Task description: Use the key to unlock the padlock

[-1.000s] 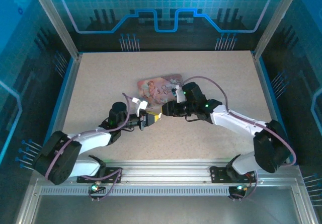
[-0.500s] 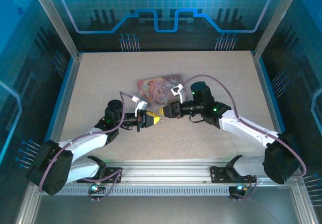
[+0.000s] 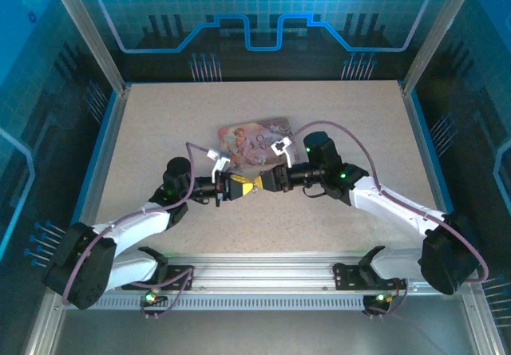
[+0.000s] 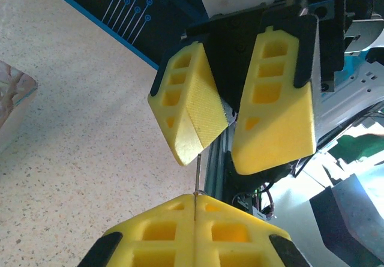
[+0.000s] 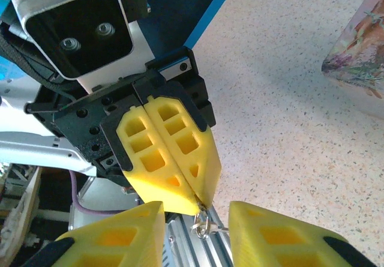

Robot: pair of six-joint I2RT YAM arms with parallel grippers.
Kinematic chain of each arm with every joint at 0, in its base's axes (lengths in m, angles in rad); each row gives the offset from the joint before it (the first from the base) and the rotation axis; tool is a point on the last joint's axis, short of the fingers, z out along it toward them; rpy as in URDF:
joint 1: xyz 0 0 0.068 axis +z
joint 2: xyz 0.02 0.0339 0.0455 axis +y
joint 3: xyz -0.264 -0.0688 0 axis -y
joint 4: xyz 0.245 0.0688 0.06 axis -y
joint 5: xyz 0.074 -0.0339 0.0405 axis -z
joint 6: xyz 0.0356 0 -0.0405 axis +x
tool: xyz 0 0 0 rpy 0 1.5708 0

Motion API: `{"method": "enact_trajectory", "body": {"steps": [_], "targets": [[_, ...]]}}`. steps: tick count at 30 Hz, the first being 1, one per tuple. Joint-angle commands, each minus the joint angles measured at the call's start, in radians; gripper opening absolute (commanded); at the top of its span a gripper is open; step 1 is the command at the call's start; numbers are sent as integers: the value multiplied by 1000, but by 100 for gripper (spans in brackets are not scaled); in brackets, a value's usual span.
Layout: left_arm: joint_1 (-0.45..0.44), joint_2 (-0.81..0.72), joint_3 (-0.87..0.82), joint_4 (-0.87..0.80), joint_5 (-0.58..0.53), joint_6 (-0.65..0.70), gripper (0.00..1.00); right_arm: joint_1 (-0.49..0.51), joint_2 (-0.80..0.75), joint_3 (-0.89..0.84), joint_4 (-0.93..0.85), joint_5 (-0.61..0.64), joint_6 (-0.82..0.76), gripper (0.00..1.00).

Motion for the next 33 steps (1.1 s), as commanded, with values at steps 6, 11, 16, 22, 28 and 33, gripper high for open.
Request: {"method": "enact_trajectory", "body": {"steps": [6,11,16,22,28,33], "targets": [[6,-10,2,43,39,-22,0,20,29,20,5,-35,-20,19],[6,0,8,45,60,-27,0,21,36,20,20,-41,-26,9],[6,10,10,43,78,-37,0,29,43,18,39,-65,-52,0],[6,23,16,28,80,-41,0,40,32,-8,101,-65,-73,0],[9,17,18,8,55,-28,19,49,5,-31,127,-22,-79,0],[37,-24,-16,18,-15,-43,53,49,-19,-40,125,16,-71,0]]}}
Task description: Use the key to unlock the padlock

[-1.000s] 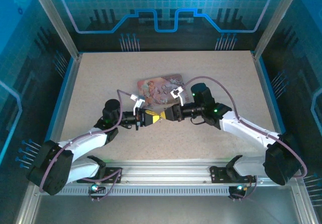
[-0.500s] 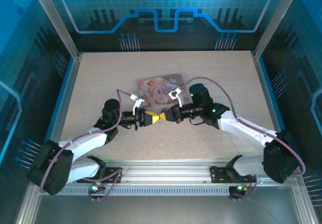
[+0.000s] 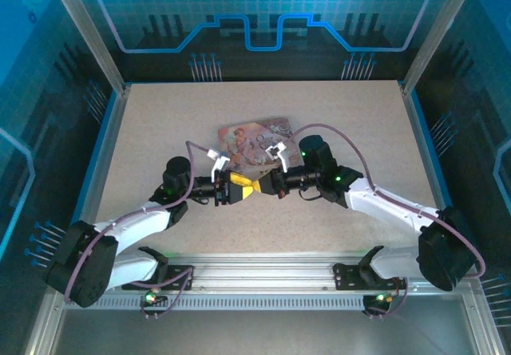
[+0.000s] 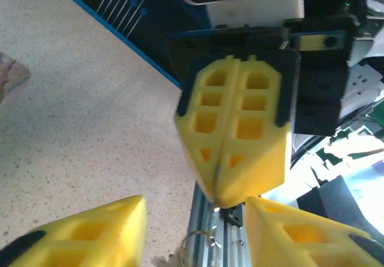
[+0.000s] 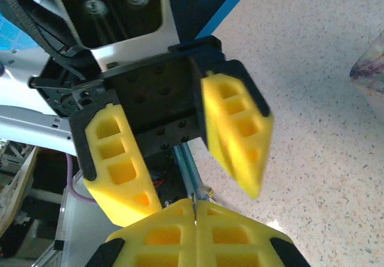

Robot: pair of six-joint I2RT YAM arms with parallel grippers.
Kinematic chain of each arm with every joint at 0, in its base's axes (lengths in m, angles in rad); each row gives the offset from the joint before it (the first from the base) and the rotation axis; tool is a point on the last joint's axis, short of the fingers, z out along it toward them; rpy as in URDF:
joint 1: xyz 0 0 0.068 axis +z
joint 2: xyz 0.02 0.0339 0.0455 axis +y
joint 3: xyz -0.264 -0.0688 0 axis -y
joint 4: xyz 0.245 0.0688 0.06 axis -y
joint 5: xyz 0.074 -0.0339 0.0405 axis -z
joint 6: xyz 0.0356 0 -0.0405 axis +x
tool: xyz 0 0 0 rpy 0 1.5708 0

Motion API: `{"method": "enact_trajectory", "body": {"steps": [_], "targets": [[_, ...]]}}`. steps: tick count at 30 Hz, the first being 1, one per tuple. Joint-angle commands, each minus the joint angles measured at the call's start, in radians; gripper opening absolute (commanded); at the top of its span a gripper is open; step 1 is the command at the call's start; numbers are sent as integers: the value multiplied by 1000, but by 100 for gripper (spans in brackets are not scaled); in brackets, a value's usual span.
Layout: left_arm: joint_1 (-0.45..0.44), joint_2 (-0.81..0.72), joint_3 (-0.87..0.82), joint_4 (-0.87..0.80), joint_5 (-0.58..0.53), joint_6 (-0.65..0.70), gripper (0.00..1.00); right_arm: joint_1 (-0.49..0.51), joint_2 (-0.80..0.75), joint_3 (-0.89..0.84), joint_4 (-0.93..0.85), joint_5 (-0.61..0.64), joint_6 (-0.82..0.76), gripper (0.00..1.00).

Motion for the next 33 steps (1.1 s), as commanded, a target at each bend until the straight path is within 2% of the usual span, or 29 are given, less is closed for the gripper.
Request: {"method": "enact_trajectory", "body": {"steps": [1,9,19,23,25,27,30,32,33], "targets": [[25,-43,-24,20,-45,-9,54,8,-36,-13,40,23,-9,0],[29,-38,-34,78,-12,-50,53,10,-39,-9,22,30,-13,0],[22,96,-53,369,72,-192,42,11,-34,2,8,39,-14,0],[21,138,-59,432,77,-218,34,10,-28,9,-1,39,-16,0],[21,140,-57,433,79,-218,27,10,-28,9,-4,42,-15,0],[22,137,-57,427,79,-216,15,8,-29,11,-6,44,-15,0],[22,130,-54,405,79,-212,8,4,-28,10,-8,54,-8,0],[21,124,-54,399,79,-214,0,3,-29,10,-3,55,-4,0],[21,121,-53,396,78,-214,0,3,-30,11,-4,56,-3,0]]}}
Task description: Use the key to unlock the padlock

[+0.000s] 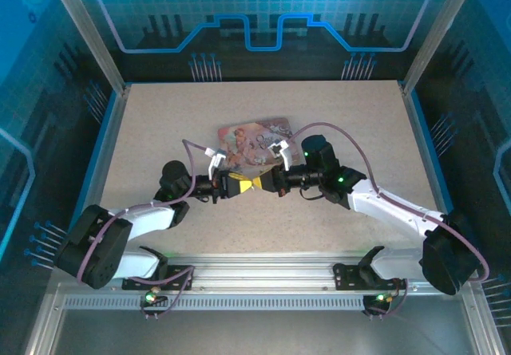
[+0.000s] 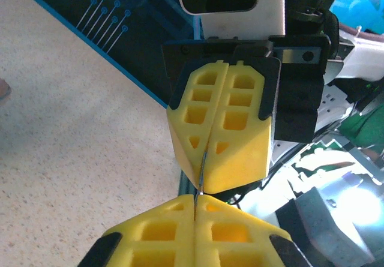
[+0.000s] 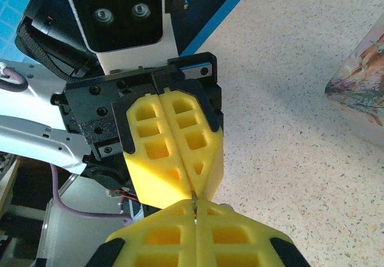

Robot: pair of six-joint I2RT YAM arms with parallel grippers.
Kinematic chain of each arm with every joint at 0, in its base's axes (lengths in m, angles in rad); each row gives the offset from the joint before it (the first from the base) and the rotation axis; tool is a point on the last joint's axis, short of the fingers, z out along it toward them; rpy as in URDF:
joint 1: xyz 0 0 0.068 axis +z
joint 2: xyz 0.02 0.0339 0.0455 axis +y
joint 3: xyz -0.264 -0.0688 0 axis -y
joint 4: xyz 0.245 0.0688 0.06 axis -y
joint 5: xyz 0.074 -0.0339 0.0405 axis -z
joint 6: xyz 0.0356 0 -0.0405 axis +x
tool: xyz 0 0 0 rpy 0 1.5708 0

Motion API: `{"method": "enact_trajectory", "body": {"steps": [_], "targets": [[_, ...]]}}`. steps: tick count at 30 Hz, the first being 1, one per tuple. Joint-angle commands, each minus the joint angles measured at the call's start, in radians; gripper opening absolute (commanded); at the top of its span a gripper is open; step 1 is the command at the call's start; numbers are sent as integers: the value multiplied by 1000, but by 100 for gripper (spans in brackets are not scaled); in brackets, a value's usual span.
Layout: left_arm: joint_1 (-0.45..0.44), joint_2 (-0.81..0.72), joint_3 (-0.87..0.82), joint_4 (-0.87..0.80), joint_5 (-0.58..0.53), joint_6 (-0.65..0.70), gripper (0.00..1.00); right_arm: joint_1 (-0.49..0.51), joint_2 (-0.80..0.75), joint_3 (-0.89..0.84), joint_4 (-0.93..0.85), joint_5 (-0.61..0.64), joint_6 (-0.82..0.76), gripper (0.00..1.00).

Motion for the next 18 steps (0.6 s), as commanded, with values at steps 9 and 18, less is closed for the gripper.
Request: {"method": "enact_trajectory", "body": {"steps": [9,18], "targets": [[2,-68,-3,-169,-54,71,0,-16,-42,11,-110,181,66,47],[1,-356,24,-814,-331,379,0,77,58,35,-322,678,162,64]]}}
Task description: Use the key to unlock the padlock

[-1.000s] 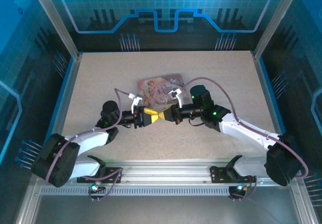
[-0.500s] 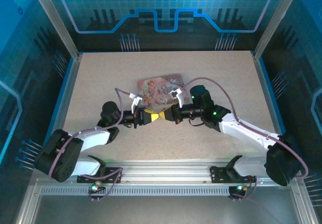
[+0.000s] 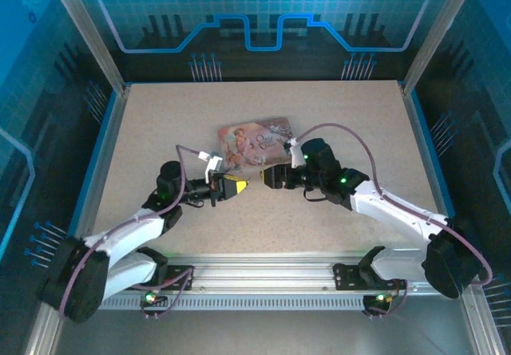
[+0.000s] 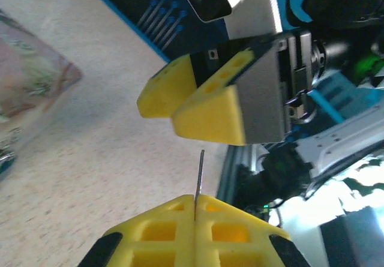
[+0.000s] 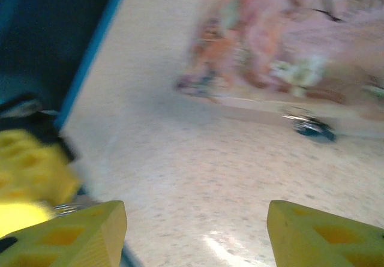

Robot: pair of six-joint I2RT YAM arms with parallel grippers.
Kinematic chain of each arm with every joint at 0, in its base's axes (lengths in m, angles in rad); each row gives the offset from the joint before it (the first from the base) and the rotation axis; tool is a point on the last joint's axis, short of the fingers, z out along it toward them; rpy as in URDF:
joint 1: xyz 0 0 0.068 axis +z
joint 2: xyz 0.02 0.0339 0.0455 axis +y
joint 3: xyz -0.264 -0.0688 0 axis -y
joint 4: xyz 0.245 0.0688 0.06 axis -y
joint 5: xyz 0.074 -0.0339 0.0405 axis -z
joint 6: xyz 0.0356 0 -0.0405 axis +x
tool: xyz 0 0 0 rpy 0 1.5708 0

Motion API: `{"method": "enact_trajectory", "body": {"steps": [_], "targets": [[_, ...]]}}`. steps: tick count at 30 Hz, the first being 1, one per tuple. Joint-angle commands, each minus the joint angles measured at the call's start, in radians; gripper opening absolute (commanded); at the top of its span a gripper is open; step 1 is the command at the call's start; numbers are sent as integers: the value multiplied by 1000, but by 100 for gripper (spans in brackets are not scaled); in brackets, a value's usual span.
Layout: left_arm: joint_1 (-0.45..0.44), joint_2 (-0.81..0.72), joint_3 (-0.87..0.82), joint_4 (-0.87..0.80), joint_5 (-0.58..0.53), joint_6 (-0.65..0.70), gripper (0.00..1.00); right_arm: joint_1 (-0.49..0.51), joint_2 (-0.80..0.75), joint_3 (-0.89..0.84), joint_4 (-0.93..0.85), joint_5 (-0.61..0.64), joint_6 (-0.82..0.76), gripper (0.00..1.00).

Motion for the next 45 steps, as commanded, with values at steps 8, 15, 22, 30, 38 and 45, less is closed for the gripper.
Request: {"method": "enact_trajectory", "body": {"steps": [8,15,22,30,38,45], "targets": [[0,-224,5,-491,-215,219,0,198,390,226,-174,490,106,65],[0,-285,-30,-504,-217,207,0,202,534,294,-135,612,131,63],[-2,-309,-42,-506,-215,213,0,196,622,328,-79,644,100,52],[-4,-306,-42,-505,-208,216,0,194,670,353,-47,667,82,51],[-6,-301,-41,-503,-209,221,0,188,644,361,-58,690,58,47],[-11,-282,-36,-495,-199,225,0,185,641,381,-82,695,30,26]]}}
